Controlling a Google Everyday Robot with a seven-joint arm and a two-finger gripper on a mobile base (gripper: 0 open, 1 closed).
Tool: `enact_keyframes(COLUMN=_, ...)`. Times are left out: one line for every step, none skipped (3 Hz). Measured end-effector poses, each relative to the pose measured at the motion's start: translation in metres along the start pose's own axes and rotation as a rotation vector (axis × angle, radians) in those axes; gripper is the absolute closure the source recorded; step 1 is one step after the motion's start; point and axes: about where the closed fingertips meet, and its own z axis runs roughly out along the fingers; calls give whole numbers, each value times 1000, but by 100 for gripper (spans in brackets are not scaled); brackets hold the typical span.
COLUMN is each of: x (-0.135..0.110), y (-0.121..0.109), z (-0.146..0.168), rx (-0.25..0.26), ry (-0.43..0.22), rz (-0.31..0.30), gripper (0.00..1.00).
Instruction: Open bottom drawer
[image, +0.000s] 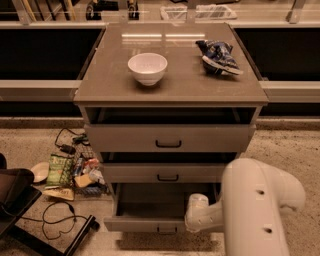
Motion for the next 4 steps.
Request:
enact_keyframes(x=3, y=9, z=2, rx=-6, ry=-7, rz=19, gripper=100)
enact_keyframes(x=3, y=9, z=1, rx=-6, ry=-7, rz=19, gripper=100)
enact_keyframes(x=12, y=31, z=5, rx=-13, ry=-31, rz=88, gripper=100)
enact_keyframes(x=12, y=29, z=0, rx=-13, ry=-31, rz=88, gripper=100)
